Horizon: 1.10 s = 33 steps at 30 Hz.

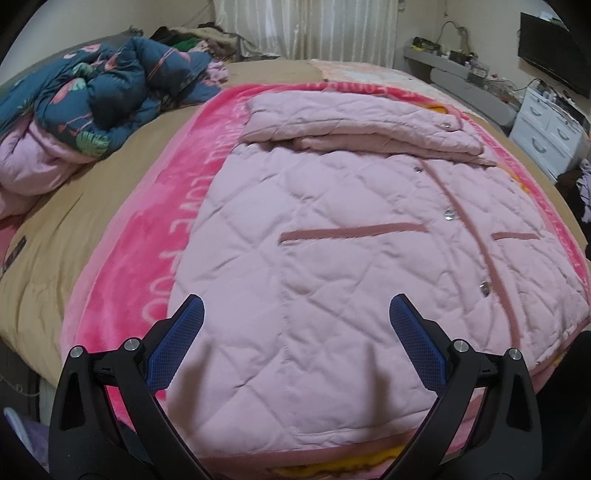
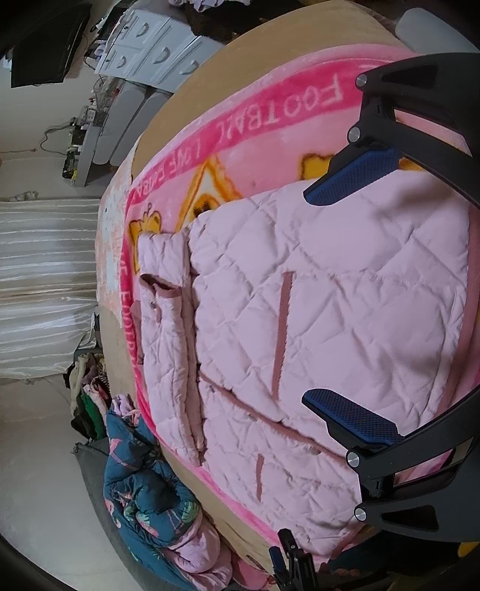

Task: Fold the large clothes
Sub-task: 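Grasp the jacket hem with the left tool while the right tool grasps it too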

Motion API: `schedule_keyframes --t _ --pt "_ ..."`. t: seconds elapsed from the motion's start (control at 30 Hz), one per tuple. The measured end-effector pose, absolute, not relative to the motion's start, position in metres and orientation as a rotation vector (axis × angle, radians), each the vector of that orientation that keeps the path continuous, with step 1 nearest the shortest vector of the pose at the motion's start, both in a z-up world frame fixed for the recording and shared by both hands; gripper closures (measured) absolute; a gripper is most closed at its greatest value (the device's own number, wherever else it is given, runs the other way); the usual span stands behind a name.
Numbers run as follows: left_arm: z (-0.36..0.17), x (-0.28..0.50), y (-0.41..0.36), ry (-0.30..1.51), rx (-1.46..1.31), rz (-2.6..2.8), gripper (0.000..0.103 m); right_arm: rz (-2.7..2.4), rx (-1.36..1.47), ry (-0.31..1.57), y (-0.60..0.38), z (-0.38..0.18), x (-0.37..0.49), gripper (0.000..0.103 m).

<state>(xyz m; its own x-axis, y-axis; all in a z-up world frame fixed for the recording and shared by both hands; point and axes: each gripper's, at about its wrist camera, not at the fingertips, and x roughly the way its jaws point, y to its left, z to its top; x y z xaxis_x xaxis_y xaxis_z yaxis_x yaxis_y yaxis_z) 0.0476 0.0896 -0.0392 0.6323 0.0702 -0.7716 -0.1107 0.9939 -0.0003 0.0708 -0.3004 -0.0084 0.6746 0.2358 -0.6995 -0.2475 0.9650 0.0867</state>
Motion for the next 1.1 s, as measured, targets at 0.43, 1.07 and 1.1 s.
schedule_keyframes --t 0.43,1.07,1.1 --pt "-0.074 0.038 0.140 0.974 -0.190 0.137 0.009 0.248 -0.024 0.895 -0.333 -0.036 0.065 0.004" --pt "-0.097 0.016 0.129 1.037 -0.240 0.065 0.009 0.296 0.072 1.151 -0.362 -0.071 0.057 0.004" --pt "-0.097 0.015 0.130 1.038 -0.244 0.062 0.009 0.299 0.070 1.169 -0.361 -0.073 0.059 0.004"
